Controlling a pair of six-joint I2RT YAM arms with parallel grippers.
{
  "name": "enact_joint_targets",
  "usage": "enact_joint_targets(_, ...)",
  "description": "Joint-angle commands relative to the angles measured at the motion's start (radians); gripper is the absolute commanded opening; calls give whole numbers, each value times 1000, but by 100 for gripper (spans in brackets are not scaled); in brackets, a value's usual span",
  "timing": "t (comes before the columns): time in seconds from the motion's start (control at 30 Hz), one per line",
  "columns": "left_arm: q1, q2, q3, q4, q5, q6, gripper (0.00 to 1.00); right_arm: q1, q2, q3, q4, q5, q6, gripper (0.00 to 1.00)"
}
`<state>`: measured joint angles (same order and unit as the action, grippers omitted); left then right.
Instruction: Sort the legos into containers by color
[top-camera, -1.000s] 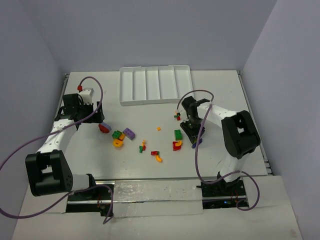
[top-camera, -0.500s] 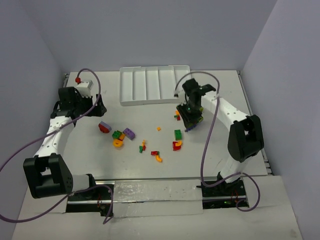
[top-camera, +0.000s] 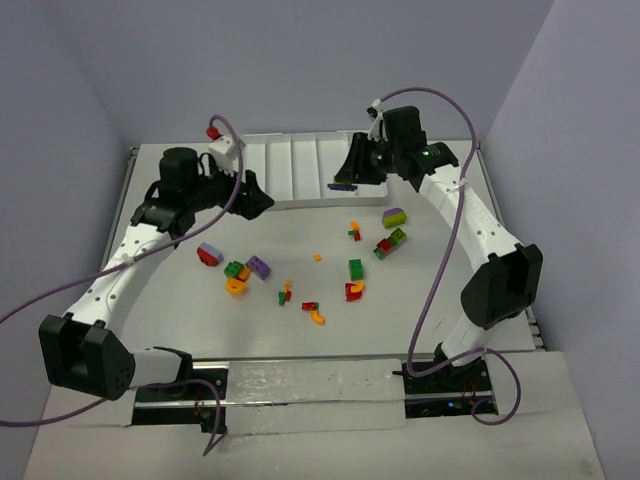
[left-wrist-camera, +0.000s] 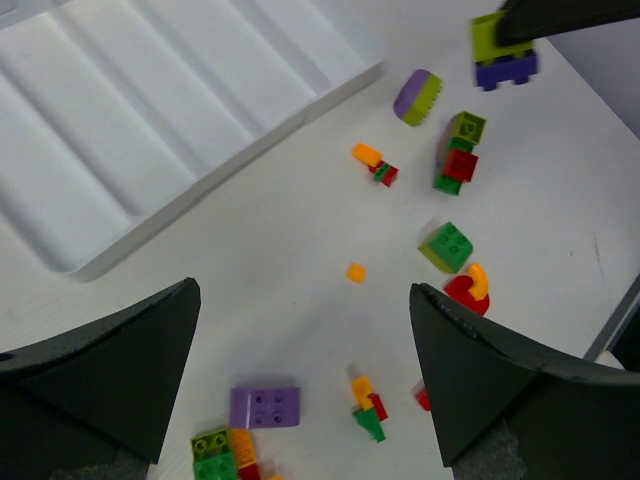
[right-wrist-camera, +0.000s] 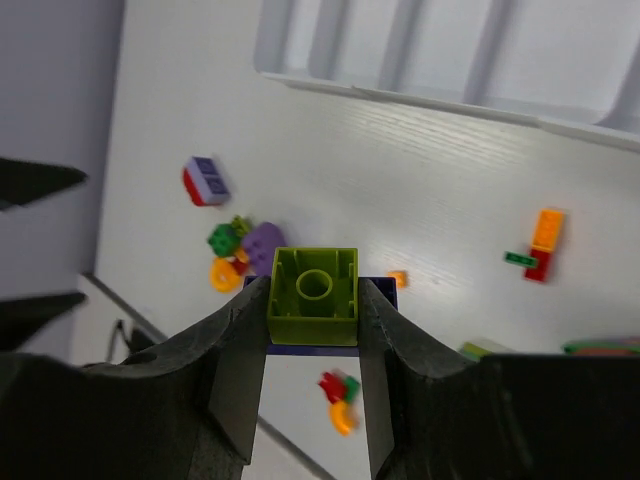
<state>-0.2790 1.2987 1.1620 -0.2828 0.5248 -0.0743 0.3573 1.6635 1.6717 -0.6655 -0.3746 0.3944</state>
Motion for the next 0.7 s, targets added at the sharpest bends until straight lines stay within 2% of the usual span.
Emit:
enact_joint_targets(0.0,-107,91,95,73,-70,-56,93,-1,81,-8,176,-159,302,0)
enact_joint_targets(0.13,-176,156,145,74,-124,-56,93,3,96,-64,246,-210,414,0)
enact_joint_targets(0.33,-205,226,152,143,-101,-148,96,0,57,-216,342,-236,604,0)
enact_joint_targets(0.67,-224,352,205,189,-78,-308,94,2,-5,-292,355,-151,766,0)
